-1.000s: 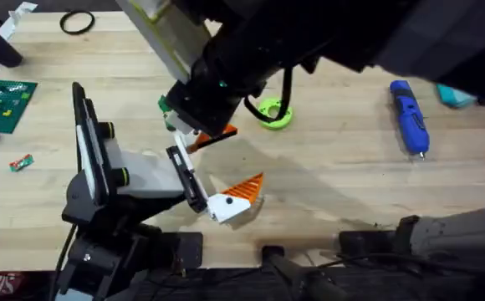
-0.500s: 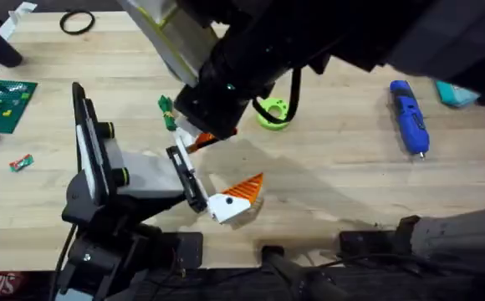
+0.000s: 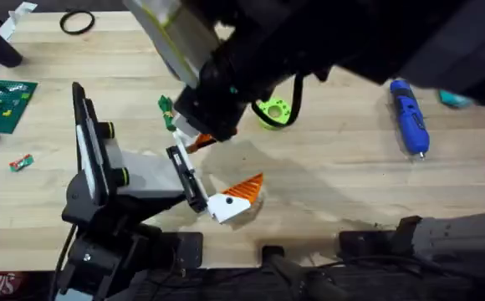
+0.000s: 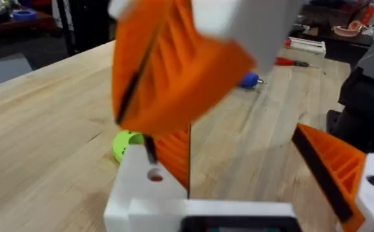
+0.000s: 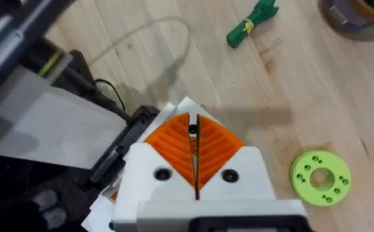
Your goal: Pick up the gripper from the table and insert it into the empty holder that is missing its gripper. Then pick up a screw, insert it into the mounting hole, and use the screwdriver to tighten it. Finally, clean up the table by picking up the vegetable and placing it into the bucket.
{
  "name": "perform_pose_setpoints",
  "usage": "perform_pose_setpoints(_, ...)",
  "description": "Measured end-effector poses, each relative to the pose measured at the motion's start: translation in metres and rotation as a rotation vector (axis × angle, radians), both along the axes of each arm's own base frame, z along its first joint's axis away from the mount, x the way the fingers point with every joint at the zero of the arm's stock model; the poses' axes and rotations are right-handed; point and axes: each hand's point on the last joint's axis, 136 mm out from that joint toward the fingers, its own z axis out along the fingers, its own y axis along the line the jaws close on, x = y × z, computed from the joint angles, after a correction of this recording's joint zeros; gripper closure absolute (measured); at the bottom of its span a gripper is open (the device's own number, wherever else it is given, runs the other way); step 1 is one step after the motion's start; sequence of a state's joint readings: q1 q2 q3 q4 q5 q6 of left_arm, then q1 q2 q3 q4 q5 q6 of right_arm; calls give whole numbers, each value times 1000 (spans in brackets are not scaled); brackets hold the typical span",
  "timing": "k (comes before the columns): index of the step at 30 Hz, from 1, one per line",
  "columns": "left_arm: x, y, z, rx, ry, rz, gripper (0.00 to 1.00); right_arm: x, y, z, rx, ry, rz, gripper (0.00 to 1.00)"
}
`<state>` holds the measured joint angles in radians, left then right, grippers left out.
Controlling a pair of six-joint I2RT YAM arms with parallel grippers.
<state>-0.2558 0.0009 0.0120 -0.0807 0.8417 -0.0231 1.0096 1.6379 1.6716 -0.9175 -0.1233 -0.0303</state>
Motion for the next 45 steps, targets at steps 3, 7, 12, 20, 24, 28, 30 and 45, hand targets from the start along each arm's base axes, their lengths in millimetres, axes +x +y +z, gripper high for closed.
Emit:
perform_pose_setpoints(3, 0, 0, 0, 0, 0, 0, 18, -3, -3, -10, -19, 18, 3, 996)
perform_pose_setpoints(7, 0, 0, 0, 0, 0, 0, 18, -3, -2, -9, -16, 19, 5, 996)
perform_pose_setpoints(12, 0, 0, 0, 0, 0, 0, 18, 0, 2, -8, 3, 9, 5, 996)
perform_pose_setpoints(20, 0, 0, 0, 0, 0, 0, 18, 5, -2, -10, -1, 13, -11, 996)
perform_pose_setpoints(24, 0, 0, 0, 0, 0, 0, 18, 8, -5, -12, -8, 18, -20, 996)
perform_pose_setpoints(28, 0, 0, 0, 0, 0, 0, 18, 8, -4, -12, -3, 20, -19, 996)
perform_pose_setpoints(30, 0, 0, 0, 0, 0, 0, 18, 6, -3, -12, 6, 29, -11, 996)
perform_pose_setpoints(45, 0, 0, 0, 0, 0, 0, 18, 1, -3, -23, -2, 59, 3, 996)
